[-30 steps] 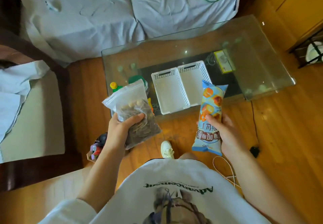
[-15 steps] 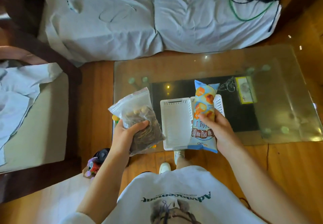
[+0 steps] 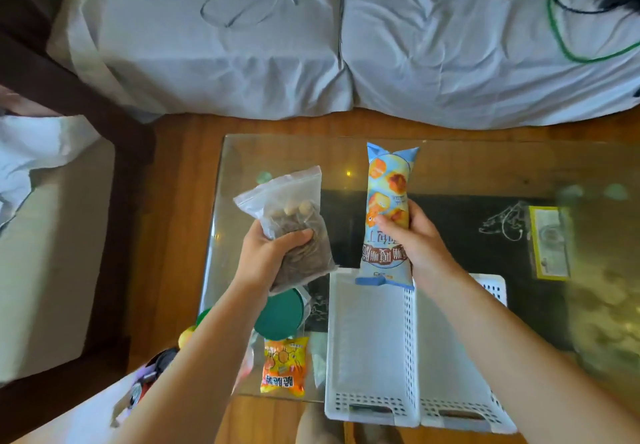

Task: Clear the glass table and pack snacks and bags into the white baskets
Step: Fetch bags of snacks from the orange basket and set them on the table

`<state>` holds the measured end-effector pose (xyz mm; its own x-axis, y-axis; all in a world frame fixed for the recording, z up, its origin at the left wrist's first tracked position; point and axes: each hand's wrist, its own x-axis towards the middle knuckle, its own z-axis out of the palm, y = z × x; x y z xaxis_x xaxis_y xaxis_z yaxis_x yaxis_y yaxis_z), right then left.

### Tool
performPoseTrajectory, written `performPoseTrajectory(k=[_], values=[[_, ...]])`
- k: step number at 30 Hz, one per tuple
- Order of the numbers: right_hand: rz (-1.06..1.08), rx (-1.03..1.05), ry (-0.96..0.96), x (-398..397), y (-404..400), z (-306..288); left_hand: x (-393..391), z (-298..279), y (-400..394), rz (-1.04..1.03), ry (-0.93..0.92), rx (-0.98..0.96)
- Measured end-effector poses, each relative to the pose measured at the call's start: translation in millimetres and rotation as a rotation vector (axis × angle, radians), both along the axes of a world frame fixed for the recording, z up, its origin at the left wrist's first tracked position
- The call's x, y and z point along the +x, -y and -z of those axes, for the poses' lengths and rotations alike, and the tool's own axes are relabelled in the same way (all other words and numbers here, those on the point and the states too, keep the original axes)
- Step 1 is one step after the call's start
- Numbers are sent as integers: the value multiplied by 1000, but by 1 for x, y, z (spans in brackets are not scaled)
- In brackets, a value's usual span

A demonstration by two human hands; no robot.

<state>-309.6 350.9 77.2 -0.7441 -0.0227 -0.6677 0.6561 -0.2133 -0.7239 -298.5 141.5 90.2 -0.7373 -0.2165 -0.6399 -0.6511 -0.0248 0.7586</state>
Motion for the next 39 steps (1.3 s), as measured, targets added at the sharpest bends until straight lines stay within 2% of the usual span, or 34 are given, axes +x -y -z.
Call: performPoseTrajectory(k=[4, 8, 12, 17, 21, 25, 32, 37, 39], values=[[-6, 56, 52, -39, 15, 80, -41, 83, 4, 34, 82, -54], [-101, 159, 113, -57, 20, 148, -57, 149, 10, 88, 219, -91], [-197, 292, 161, -57, 21, 191, -58, 185, 13, 121, 329, -74], [-301, 470, 171, -50, 22, 213, -55, 202, 8, 108, 386, -48], [-321, 499, 142, -48, 23, 217, -56, 208, 6, 128, 410, -115], [-314, 527, 128, -47, 22, 212, -59, 204, 3, 269, 460, -347], [-334, 477, 187, -44, 9, 174, -59, 165, 0, 194, 470, -191], [-307, 445, 178, -33, 5, 113, -51, 109, -4, 161, 406, -155], [-286, 394, 182, -20, 5, 79, -43, 80, -7, 129, 383, -84]])
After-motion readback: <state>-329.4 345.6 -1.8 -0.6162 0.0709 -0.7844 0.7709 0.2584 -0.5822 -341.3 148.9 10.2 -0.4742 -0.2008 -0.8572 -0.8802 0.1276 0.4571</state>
